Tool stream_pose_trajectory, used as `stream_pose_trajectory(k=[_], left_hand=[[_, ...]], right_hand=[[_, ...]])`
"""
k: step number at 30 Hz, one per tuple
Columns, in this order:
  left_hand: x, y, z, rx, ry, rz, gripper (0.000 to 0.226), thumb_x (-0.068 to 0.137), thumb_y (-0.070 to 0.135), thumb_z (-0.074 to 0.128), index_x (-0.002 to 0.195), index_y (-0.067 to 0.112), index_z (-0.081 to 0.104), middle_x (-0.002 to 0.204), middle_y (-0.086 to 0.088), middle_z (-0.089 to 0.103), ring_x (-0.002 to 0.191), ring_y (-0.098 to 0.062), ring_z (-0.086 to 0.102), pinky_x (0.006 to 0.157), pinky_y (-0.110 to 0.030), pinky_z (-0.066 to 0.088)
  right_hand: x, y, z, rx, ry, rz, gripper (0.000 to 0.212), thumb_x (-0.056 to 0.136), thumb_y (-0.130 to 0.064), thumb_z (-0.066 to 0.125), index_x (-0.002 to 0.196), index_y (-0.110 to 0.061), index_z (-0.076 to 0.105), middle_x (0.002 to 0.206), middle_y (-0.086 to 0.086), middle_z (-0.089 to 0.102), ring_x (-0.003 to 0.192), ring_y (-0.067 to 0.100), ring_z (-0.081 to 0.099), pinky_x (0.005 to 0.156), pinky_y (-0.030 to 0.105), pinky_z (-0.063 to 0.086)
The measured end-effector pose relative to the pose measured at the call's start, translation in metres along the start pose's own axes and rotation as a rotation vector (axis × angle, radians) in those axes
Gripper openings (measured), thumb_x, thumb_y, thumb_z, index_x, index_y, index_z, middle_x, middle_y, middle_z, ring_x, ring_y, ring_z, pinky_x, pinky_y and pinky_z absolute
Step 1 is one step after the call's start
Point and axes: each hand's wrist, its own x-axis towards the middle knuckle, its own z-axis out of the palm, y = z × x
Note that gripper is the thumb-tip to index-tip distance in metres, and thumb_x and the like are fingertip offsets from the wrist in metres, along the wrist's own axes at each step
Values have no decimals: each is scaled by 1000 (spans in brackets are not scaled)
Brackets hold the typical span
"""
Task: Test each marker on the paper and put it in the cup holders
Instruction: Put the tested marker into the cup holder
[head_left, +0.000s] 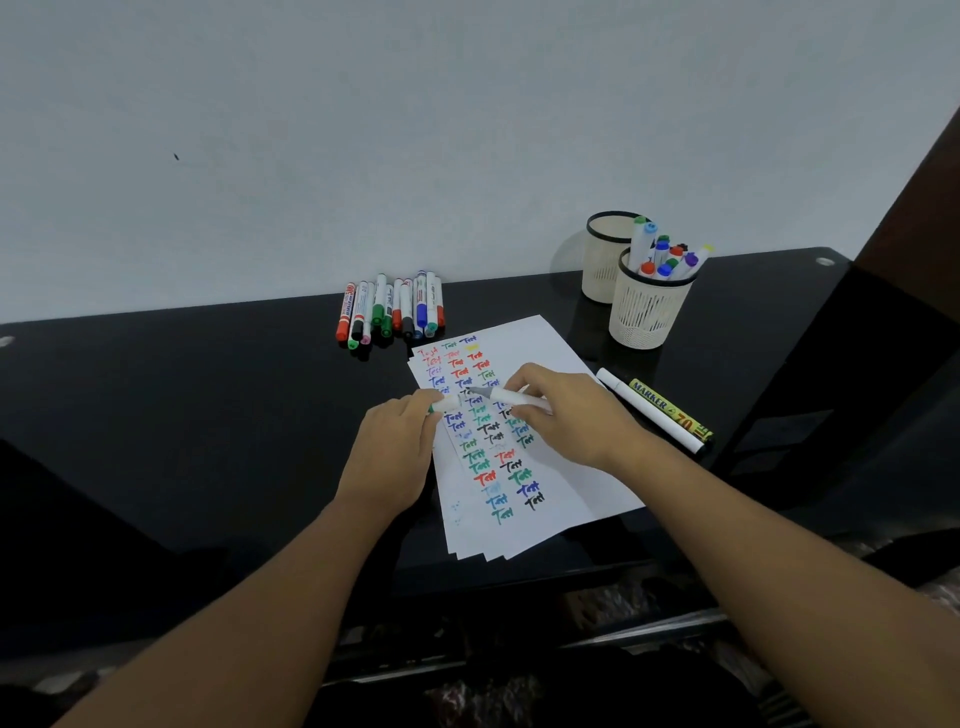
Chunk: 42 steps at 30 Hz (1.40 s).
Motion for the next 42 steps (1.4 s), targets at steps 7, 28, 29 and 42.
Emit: stream_pose_trajectory(k=[7, 28, 29, 42], left_hand=[[-2, 1, -1, -1, -17, -10, 29, 108, 26, 45, 131, 16, 59, 115, -1, 67, 101, -19, 58, 93, -33, 40], [-3, 4, -4, -122, -79, -19, 62, 105, 33, 51, 159, 30, 22, 133, 7, 64, 131, -17, 46, 106, -28, 36], [-3, 4, -4, -127, -72, -24, 63, 104, 34, 53, 159, 29, 22, 135, 8, 63, 130, -15, 46, 107, -26, 33], [4, -8, 8, -17, -92, -39, 56, 92, 58, 60, 134, 22, 64, 142, 1, 58, 133, -14, 47, 114, -42, 37]], right_hand=[[3, 4, 3, -97, -16, -49, 24, 103, -34, 61, 126, -40, 61, 113, -9, 71, 93, 14, 63, 78, 37, 56], [16, -15, 23, -171, -106, -250, 48, 110, -41, 38, 156, -40, 22, 141, 0, 62, 105, 17, 65, 85, 35, 55], [17, -14, 24, -156, -98, -243, 49, 111, -41, 36, 157, -40, 21, 146, -1, 59, 108, 17, 64, 84, 34, 54], [12, -3, 23, 92, -89, -81, 49, 109, -36, 42, 149, -53, 20, 78, 1, 67, 65, 18, 67, 64, 43, 58]])
